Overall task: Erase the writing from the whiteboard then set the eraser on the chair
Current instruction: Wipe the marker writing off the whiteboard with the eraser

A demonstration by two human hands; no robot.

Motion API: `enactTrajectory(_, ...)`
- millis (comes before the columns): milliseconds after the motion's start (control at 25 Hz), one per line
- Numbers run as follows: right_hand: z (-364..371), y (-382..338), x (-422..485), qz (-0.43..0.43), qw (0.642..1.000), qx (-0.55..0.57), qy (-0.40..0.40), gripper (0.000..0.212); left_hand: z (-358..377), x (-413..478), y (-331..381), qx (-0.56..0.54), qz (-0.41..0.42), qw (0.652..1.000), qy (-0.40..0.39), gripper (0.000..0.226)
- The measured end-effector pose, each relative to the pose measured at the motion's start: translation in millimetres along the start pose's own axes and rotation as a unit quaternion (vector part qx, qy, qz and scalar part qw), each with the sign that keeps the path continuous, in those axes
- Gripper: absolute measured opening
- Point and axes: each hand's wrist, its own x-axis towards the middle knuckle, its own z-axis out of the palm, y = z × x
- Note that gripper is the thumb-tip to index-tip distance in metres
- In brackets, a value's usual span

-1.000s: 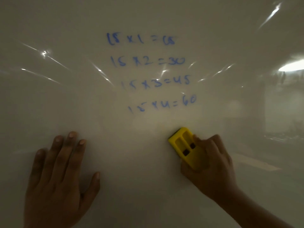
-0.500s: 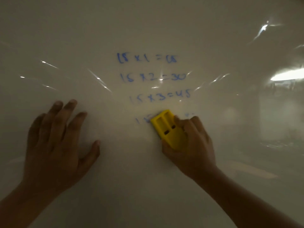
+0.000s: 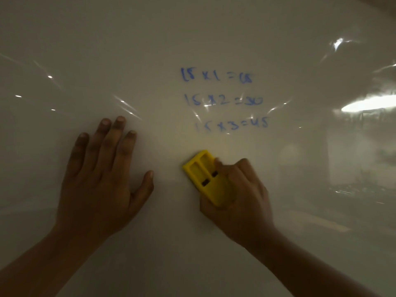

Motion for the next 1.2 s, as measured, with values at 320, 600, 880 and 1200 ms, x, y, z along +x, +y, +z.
enactTrajectory(320, 5, -7, 19, 0.047, 0.997, 0.013, 0.056, 0.055, 1, -1, 0, -0.002, 0.006, 1.0, 0.005, 0.069)
enactTrajectory(600, -38, 79, 26, 0.176, 0.976, -0.053, 0.112, 0.057, 3, -3, 0, -0.019, 0.005, 1.0, 0.016, 0.068)
enactTrajectory(880, -13, 42, 57, 0.116, 0.986, -0.023, 0.114, 0.056, 4, -1, 1, -0.029, 0.005, 0.999, 0.02, 0.068)
enactTrajectory(1200, -22, 35, 77, 0.215, 0.962, -0.049, 0.161, 0.057, 6, -2, 1, -0.037, 0.002, 0.999, 0.023, 0.068)
